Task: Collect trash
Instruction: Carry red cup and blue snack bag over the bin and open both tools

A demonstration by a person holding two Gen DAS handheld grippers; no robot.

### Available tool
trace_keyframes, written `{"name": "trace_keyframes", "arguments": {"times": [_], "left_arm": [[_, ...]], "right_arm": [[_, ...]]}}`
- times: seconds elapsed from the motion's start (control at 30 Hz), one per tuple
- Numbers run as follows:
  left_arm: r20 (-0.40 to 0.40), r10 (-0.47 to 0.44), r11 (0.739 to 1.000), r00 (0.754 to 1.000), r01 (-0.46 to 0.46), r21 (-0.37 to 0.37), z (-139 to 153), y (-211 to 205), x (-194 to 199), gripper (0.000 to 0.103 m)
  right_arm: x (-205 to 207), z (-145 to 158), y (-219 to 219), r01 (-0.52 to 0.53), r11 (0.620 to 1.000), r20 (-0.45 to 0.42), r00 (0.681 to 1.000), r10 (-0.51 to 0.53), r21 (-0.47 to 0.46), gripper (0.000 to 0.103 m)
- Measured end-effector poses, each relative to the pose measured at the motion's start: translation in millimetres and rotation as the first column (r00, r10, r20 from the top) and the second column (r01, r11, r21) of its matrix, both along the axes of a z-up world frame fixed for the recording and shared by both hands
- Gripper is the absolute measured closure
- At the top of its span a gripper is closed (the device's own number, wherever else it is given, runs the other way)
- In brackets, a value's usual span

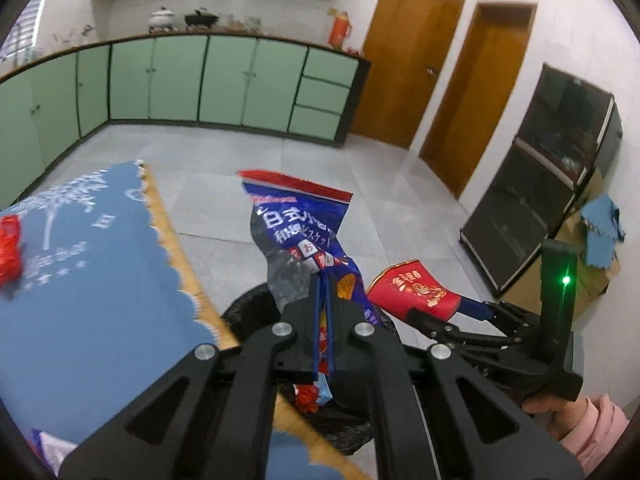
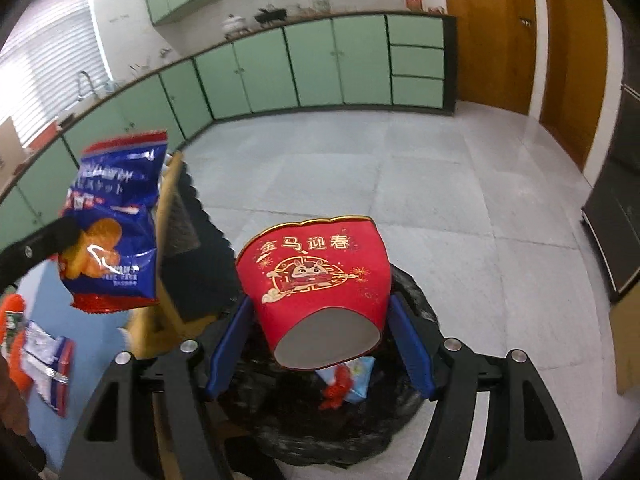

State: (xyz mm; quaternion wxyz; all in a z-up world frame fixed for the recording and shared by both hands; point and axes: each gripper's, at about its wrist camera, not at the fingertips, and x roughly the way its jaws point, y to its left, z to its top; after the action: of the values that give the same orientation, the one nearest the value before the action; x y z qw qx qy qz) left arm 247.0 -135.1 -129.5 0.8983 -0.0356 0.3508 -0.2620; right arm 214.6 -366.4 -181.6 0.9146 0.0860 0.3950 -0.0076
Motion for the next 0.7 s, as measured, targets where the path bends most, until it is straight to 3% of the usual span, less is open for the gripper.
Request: {"name": "trace_keyframes", "arguments": {"times": [0.1, 0.17, 0.3, 0.37, 0.5, 0.7], "left_arm": [[-0.036, -0.010, 1.000, 0.999, 0.011, 0.010, -9, -10, 12, 0.097], [-0.040, -0.006, 1.000, 0.999, 0.007, 0.010, -10, -10, 17, 0.094], [-0.036, 0.014, 1.000, 0.999, -0.014, 0.010, -8, -5, 16, 0.088], [-0.026, 0.027, 1.000, 0.999, -0.026, 0.010, -5, 1, 12, 0.087], [0.017, 0.054, 0.998, 0.998, -0.054, 0.020, 10, 15, -5, 0.074], [0.068, 0.144, 0.989, 0.987, -0.147, 0.028, 28, 72, -46, 0.071]], "right_arm": [[6, -13, -8, 0.020, 1.000, -0.027, 0.999, -0.020, -0.005, 0.032], [6, -18, -15, 0.043, 0.999, -0.033, 0.999, -0.044, -0.022, 0.024], [0, -17, -20, 0.059, 0.997, -0.019, 0.998, -0.060, -0.044, 0.019], [-2, -13, -17, 0.061, 0.997, -0.005, 0.998, -0.062, -0.045, 0.018], [-10, 4, -8, 0.060, 0.998, 0.045, 0.997, -0.059, -0.026, 0.011], [-35, 39, 34, -0.014, 0.999, 0.136, 0.991, 0.008, 0.042, 0.007]]}}
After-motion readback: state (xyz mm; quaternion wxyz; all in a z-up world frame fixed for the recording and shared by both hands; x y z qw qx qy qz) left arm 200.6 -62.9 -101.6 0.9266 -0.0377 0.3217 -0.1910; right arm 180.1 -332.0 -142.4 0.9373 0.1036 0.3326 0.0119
